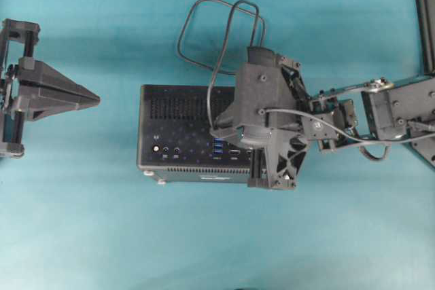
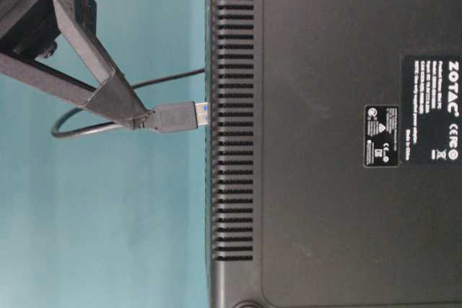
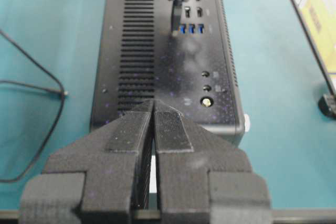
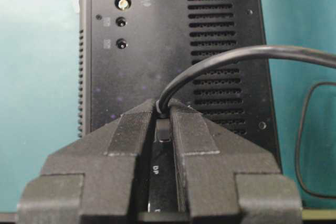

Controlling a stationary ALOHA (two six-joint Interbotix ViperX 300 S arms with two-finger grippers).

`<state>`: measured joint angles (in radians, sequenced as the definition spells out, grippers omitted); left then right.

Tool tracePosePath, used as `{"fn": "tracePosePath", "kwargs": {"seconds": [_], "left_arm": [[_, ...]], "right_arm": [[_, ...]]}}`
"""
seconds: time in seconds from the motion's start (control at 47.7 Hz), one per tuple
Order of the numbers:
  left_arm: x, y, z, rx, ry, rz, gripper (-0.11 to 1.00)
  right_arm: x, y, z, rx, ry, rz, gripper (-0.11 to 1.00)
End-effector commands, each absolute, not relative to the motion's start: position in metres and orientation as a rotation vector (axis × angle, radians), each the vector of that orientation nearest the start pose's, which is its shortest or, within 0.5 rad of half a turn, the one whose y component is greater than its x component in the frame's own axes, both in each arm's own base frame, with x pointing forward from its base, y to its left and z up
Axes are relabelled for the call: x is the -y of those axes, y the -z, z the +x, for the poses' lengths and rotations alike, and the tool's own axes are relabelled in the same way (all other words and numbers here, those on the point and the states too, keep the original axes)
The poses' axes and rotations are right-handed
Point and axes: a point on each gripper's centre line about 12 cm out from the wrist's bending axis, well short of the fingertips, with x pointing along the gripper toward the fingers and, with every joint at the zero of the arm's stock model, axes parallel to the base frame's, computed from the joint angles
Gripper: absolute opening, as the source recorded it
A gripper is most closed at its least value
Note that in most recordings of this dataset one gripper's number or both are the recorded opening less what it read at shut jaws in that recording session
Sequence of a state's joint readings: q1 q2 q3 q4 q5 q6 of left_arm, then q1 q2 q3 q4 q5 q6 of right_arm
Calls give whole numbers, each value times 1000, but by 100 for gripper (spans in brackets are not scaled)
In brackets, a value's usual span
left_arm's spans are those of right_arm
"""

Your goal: Insert the USB into the PC box with both arms.

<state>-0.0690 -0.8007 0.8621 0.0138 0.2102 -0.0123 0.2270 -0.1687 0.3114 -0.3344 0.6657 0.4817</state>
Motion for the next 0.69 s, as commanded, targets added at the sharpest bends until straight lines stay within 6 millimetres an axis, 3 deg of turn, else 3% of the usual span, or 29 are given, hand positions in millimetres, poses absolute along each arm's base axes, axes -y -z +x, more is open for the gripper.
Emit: {"fn": "tracePosePath", "kwargs": {"seconds": [0.0,0.335,0.67], "left_arm": [[17,-336,240,-248,67,12,0],[17,-335,240,-250,67,10,0],[16,-335,240,-250,66,13,0]], "right_arm": [[-68,-318,379,-733,48,54,12],[-52,-312,379,-761,96,39,11],[-73,-306,374,-785,44,55,11]]}}
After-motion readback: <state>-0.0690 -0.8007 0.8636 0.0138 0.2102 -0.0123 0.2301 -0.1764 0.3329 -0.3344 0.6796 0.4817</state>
